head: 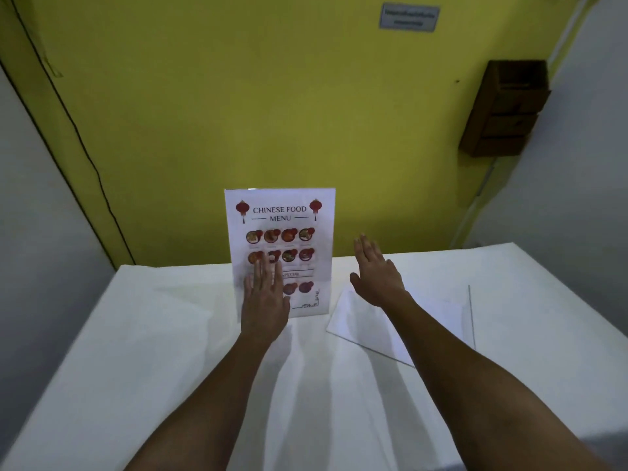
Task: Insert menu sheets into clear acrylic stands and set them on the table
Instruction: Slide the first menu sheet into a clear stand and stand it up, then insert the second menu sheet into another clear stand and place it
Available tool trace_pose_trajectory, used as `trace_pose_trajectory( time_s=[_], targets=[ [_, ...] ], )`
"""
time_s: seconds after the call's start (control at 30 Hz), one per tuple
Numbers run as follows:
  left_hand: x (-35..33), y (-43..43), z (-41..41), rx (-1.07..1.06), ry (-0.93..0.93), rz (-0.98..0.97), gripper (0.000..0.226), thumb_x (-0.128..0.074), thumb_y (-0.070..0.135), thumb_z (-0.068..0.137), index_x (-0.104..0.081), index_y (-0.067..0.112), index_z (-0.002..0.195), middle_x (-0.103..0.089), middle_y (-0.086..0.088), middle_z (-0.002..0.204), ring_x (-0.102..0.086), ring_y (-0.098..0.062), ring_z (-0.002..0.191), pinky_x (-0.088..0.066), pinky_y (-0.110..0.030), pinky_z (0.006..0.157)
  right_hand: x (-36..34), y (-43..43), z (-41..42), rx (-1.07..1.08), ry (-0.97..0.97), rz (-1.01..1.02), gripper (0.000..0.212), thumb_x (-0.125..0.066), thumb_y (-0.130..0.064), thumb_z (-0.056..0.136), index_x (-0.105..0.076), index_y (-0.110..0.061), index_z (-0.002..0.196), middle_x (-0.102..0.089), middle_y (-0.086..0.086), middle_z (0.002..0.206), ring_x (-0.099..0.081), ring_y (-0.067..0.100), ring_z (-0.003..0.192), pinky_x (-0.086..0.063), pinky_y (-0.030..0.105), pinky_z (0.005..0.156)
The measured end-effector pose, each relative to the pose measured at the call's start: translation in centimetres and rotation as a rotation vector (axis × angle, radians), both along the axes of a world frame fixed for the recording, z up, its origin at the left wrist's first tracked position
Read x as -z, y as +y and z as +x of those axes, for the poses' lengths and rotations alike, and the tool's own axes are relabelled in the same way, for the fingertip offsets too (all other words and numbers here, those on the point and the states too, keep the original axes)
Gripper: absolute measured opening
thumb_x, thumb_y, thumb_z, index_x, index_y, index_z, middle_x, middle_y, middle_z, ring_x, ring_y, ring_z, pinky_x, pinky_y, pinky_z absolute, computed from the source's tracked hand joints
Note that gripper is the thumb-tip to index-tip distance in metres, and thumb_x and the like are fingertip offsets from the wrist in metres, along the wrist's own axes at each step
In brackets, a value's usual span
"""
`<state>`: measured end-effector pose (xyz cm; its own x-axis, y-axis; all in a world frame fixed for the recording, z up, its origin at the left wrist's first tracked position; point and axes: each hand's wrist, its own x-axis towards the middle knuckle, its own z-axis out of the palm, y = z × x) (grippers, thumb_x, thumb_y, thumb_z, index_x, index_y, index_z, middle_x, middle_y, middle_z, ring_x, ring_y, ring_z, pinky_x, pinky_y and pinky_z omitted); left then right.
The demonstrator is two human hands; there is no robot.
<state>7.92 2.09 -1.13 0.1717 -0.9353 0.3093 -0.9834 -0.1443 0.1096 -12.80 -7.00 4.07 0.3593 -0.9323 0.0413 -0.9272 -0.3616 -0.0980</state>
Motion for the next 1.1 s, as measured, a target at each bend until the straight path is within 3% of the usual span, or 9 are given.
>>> trace_pose_trajectory(
  time_s=[0.23, 0.37, 0.57, 0.93, 1.1],
  targets=[
    [1.5, -0.5, -7.7, -0.06, 0.002, 0.126, 0.078, -0.081, 0.027, 0.067, -0.053, -0.002, 0.134, -0.05, -0.028, 0.14, -0.053, -0.044, 0.126, -0.044, -0.06, 0.097, 0.1, -2.8, -6.1, -0.037, 0.085, 0.092, 0.071, -0.038, -0.029, 0.097, 0.0, -0.012, 0.154, 0.003, 0.002, 0.164, 0.002, 0.019, 0.152, -0.024, 0.05, 0.116],
    [2.8, -0.4, -12.6, -0.052, 0.065, 0.192, 0.072, -0.054, 0.033, 0.092, -0.024, 0.003, 0.15, -0.018, -0.022, 0.158, -0.023, -0.038, 0.146, -0.02, -0.053, 0.116, 0.9, -4.0, -9.0, -0.08, 0.13, 0.123, 0.07, -0.039, -0.03, 0.097, -0.002, -0.01, 0.154, 0.0, 0.003, 0.164, 0.0, 0.02, 0.152, -0.027, 0.05, 0.114],
    [4.6, 0.6, -18.1, -0.102, 0.102, 0.338, 0.066, -0.034, 0.033, 0.101, -0.004, 0.007, 0.153, 0.003, -0.017, 0.162, -0.001, -0.032, 0.151, -0.004, -0.048, 0.121, 2.4, -5.5, -11.8, -0.164, 0.188, 0.208, 0.069, -0.039, -0.028, 0.097, -0.004, -0.01, 0.153, -0.001, 0.002, 0.164, 0.0, 0.022, 0.151, -0.028, 0.051, 0.113],
    [4.9, 0.9, -23.3, -0.194, 0.173, 0.57, 0.065, -0.022, 0.043, 0.102, -0.005, 0.006, 0.153, 0.006, -0.018, 0.162, 0.003, -0.031, 0.151, 0.0, -0.048, 0.121, 3.1, -7.4, -14.6, -0.203, 0.206, 0.29, 0.066, -0.04, -0.029, 0.096, -0.012, -0.008, 0.152, -0.017, 0.003, 0.16, -0.011, 0.023, 0.149, -0.035, 0.051, 0.107],
    [5.3, 0.6, -23.7, -0.197, 0.219, 0.65, 0.068, -0.021, 0.046, 0.101, -0.005, 0.006, 0.153, 0.005, -0.017, 0.162, 0.003, -0.029, 0.151, 0.002, -0.048, 0.121, 3.5, -7.6, -15.3, -0.168, 0.213, 0.335, 0.057, -0.042, -0.029, 0.094, -0.027, -0.007, 0.145, -0.035, 0.007, 0.149, -0.026, 0.026, 0.142, -0.039, 0.049, 0.104]
  ],
)
